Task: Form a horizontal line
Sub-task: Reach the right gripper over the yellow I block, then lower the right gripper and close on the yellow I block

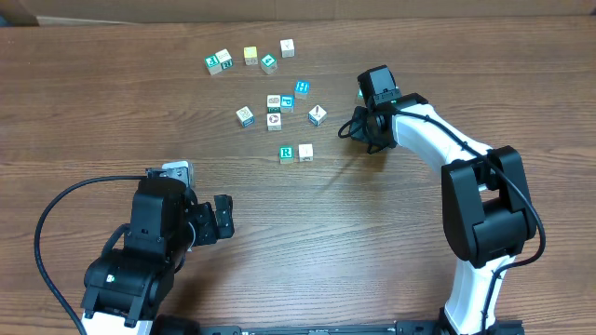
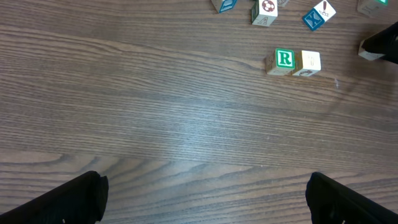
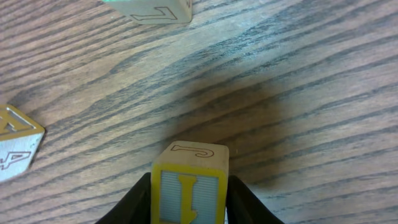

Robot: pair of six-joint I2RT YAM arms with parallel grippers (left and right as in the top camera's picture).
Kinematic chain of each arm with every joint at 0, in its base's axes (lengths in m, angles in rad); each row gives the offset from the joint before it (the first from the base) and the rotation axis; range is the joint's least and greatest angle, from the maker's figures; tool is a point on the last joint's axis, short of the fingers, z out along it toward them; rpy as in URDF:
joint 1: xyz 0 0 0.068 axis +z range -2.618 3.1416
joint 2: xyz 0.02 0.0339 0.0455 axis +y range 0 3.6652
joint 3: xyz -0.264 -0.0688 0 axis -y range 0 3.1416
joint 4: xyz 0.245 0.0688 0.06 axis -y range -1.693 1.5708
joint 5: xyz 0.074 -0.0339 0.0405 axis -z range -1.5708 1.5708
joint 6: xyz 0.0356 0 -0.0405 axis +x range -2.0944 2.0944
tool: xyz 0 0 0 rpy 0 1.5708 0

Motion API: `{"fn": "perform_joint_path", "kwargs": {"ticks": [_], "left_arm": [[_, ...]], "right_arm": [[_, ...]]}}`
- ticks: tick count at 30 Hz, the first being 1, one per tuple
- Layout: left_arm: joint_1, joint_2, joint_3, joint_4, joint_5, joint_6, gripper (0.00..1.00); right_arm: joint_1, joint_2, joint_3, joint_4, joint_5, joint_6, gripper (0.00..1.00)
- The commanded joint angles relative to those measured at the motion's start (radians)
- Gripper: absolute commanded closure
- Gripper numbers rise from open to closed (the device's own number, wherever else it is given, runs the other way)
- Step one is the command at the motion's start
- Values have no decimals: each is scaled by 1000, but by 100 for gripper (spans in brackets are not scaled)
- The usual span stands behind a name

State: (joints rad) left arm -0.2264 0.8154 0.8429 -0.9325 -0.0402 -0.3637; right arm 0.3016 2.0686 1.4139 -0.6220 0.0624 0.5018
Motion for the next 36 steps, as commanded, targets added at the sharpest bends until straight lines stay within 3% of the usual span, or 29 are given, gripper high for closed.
{"fn": "perform_joint_path", "kwargs": {"ticks": [1, 11, 24, 36], "left_arm": [[5, -4, -5, 0, 8, -10, 0], [5, -4, -5, 0, 8, -10, 0], [5, -4, -5, 0, 8, -10, 0], [5, -4, -5, 0, 8, -10, 1]], "right_arm": [[-2, 8, 21, 3, 16, -16, 70], [-2, 8, 36, -42, 15, -66, 76], [69, 7, 286, -378, -4, -109, 83], [218, 8, 292, -385, 1, -53, 83]]}}
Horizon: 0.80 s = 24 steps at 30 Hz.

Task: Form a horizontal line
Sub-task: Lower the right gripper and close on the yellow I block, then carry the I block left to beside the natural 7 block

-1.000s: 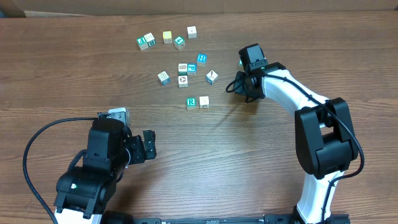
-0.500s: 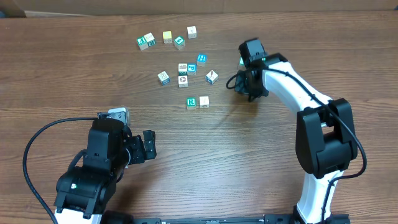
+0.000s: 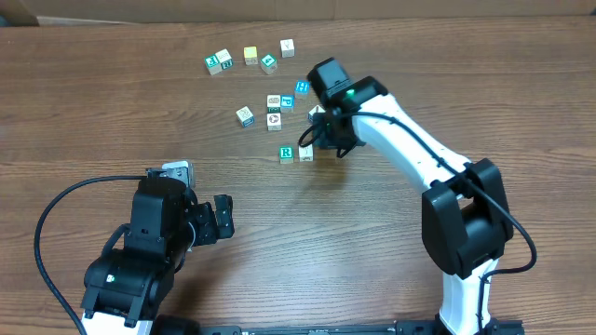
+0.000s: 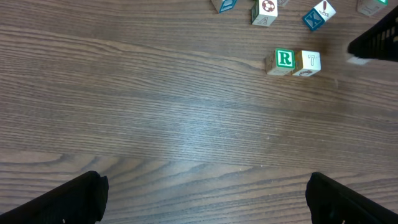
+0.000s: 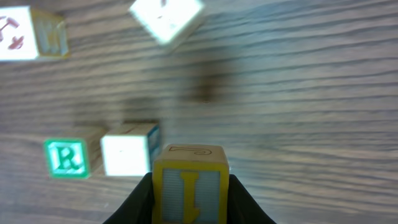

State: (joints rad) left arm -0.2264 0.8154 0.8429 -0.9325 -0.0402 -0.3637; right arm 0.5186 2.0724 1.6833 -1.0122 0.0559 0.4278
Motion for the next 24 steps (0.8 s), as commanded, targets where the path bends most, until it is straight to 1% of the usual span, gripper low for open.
{"fn": "perform_joint_path", "kwargs": {"ticks": [1, 10, 14, 24], "left_arm": [[5, -4, -5, 0, 8, -10, 1], [5, -4, -5, 0, 8, -10, 0], [5, -4, -5, 0, 8, -10, 0], [5, -4, -5, 0, 8, -10, 0]], "right_arm": [[4, 4, 21, 6, 15, 26, 83], [18, 4, -41, 58, 23, 51, 84], [18, 4, -43, 69, 66, 51, 84], [20, 30, -60, 100, 68, 46, 85]]}}
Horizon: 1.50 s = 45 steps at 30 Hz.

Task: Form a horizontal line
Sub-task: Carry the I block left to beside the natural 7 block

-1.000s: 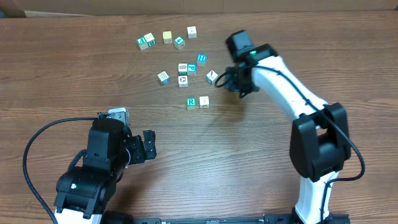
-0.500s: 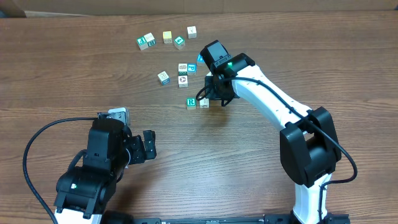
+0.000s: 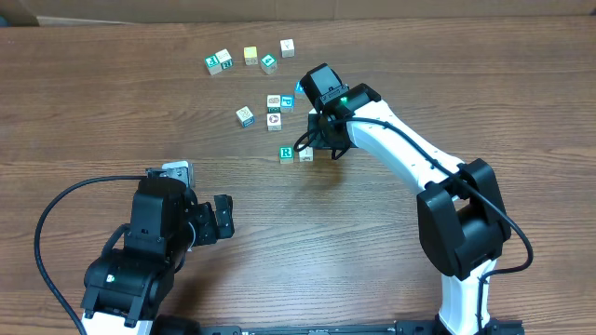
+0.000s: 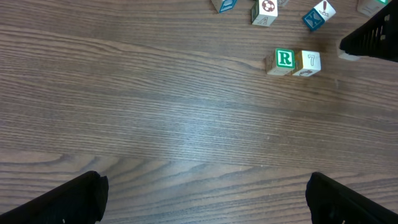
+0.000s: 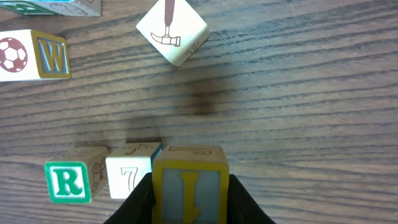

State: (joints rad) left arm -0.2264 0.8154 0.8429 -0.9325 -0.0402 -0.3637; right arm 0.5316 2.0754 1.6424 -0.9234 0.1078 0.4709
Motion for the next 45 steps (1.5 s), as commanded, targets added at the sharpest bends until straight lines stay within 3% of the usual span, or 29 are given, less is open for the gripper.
{"fn": "perform_joint_path", "kwargs": {"ticks": [1, 27, 45], "left_arm": [[5, -4, -5, 0, 8, -10, 0], [5, -4, -5, 0, 8, -10, 1], [5, -4, -5, 0, 8, -10, 1]], "right_arm": [[7, 29, -24, 14, 16, 3, 85], [38, 29, -146, 156, 12, 0, 87], [40, 29, -149, 164, 14, 0, 87]]}}
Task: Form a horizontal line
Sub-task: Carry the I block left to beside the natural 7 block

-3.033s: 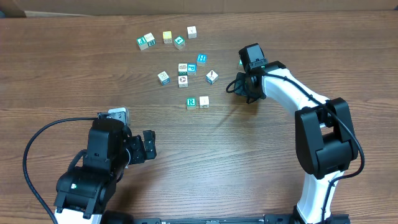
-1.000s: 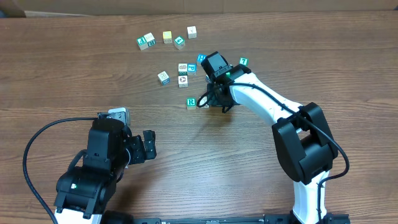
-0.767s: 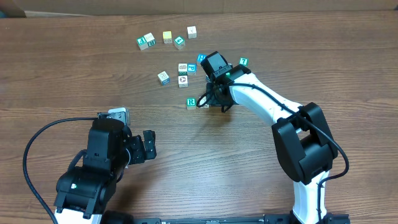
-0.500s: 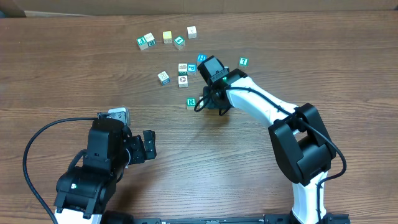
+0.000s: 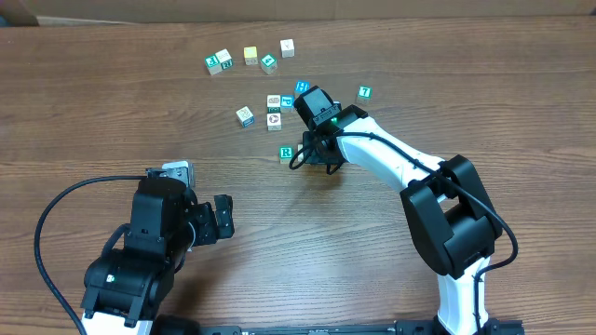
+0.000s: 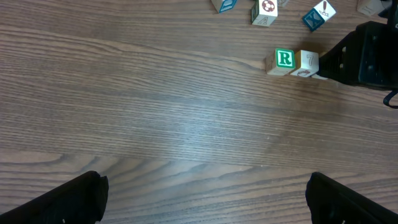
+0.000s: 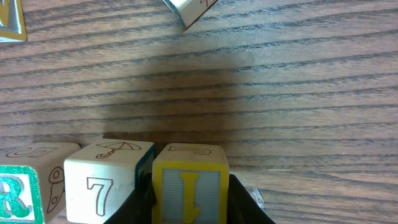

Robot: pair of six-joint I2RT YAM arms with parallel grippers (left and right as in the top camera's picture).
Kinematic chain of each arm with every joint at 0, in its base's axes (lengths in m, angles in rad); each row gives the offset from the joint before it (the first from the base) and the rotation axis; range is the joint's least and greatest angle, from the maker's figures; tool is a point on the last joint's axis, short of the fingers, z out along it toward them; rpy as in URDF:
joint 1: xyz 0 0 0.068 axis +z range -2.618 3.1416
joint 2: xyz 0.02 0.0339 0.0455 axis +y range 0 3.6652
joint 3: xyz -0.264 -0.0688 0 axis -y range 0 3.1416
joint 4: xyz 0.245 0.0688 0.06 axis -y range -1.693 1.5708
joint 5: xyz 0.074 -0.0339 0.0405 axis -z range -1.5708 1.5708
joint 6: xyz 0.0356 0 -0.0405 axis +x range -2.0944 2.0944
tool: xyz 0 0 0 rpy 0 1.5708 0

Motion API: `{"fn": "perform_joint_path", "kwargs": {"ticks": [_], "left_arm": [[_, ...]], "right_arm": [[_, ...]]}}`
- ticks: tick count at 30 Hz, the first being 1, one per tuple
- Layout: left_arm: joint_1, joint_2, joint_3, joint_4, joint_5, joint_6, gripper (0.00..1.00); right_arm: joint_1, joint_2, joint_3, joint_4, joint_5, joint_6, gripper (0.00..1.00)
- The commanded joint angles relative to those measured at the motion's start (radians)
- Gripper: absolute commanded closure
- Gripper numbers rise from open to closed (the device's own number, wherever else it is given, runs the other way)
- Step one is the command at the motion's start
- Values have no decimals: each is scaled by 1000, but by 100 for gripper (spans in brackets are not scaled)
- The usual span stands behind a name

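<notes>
My right gripper [image 7: 190,199] is shut on a yellow letter block [image 7: 189,186], held low right beside the white 7 block [image 7: 109,180]. Left of that stands the green R block [image 7: 15,193], so the three sit side by side. Overhead, the right gripper [image 5: 317,149] covers the 7 block and the held block, and only the R block [image 5: 286,153] shows. The left wrist view shows the R block [image 6: 284,60], the 7 block [image 6: 306,62] and the dark right gripper [image 6: 357,56] against it. My left gripper [image 5: 222,218] stands open at the near left, apart from all blocks.
Loose blocks lie behind the row: a cluster [image 5: 276,110] with a blue H block [image 5: 302,87], a lone block [image 5: 245,115], several more at the back [image 5: 244,58], and a teal block [image 5: 364,92] to the right. A hammer-picture block [image 7: 189,7] is just beyond the held block.
My right gripper has come down and a little left with the yellow block, which is now level with the 7 block and close against its right side. The left arm is unchanged.
My right gripper first held the yellow block off to the right, near a teal block. Then it was over the R and 7 pair, then hovering just right of the 7. Now the block sits low beside the 7. The left gripper stayed open throughout.
</notes>
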State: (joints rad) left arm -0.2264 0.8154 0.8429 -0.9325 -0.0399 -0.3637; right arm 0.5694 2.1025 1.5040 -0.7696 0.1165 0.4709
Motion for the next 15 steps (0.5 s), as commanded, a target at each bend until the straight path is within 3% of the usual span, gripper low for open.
{"fn": "perform_joint_path", "kwargs": {"ticks": [1, 15], "left_arm": [[5, -4, -5, 0, 7, -10, 0], [5, -4, -5, 0, 7, -10, 0]], "right_arm": [[2, 2, -11, 10, 3, 0, 86], [3, 2, -11, 9, -5, -8, 85]]}}
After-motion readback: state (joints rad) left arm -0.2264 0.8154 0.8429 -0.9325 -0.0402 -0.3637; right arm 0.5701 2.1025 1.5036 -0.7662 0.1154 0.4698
